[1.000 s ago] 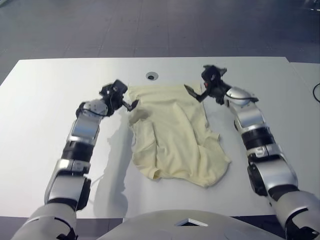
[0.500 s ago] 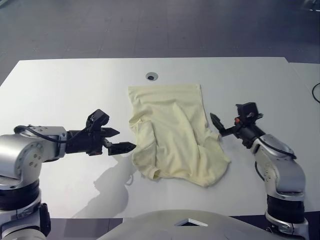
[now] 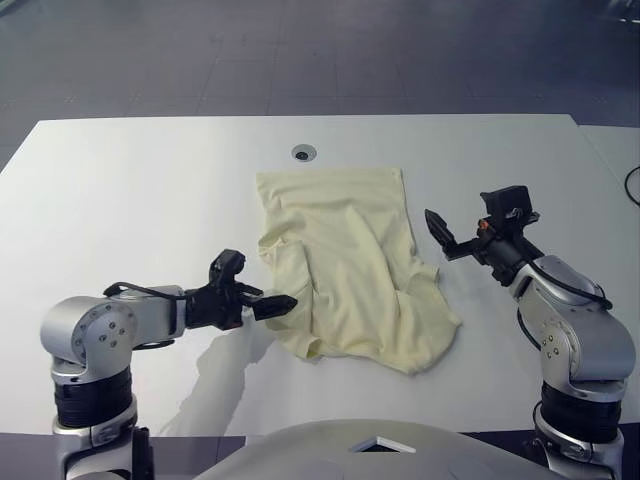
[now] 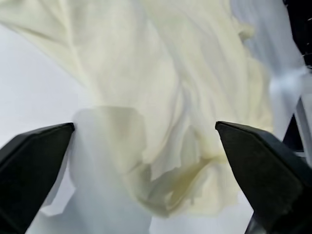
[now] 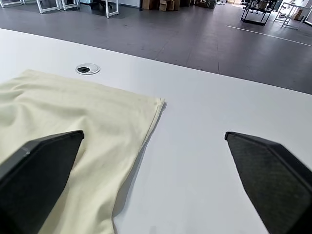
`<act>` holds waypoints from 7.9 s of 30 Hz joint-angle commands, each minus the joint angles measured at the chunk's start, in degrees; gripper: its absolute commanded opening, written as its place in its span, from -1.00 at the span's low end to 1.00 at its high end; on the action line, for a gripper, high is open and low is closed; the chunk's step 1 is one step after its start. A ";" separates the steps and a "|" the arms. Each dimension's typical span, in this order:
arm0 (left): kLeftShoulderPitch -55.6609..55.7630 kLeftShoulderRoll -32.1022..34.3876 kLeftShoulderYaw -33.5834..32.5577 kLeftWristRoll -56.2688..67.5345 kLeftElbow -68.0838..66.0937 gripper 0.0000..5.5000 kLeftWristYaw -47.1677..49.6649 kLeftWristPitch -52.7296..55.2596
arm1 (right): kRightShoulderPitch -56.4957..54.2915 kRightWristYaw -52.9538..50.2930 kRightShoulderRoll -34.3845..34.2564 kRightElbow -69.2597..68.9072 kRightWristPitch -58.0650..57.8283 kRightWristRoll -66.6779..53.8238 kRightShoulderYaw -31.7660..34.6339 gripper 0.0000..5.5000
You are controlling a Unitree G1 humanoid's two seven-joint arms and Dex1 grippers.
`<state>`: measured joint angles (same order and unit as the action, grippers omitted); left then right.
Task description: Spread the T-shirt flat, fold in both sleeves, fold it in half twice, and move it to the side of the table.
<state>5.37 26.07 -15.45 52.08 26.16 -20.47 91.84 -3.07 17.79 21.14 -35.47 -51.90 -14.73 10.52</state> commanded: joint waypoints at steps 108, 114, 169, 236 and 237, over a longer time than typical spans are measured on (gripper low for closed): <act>-29.44 17.92 9.22 60.92 10.14 -0.99 92.74 -54.73 | 36.04 -2.58 20.40 -18.29 -11.56 6.85 -11.47 0.96; -29.83 17.94 10.41 60.92 12.53 -0.99 93.46 -57.13 | 34.31 -2.22 19.84 -19.28 -11.89 6.88 -9.10 0.96; -5.58 38.29 18.51 -6.51 -22.91 0.45 -29.35 -34.07 | 21.64 2.45 18.44 -19.50 -15.98 5.97 -3.42 0.96; 17.22 20.24 15.63 -12.66 -3.82 -1.00 -18.01 -6.49 | 20.80 -2.72 14.06 -20.22 -16.76 6.98 -5.12 0.96; 17.09 19.23 15.53 -12.52 -3.43 -1.00 -17.15 -5.76 | 20.46 -2.72 13.86 -20.33 -17.03 6.84 -4.82 0.96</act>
<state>22.55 47.13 0.19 39.86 21.34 -39.62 84.41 18.38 15.10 35.53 -55.21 -67.82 -7.70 5.40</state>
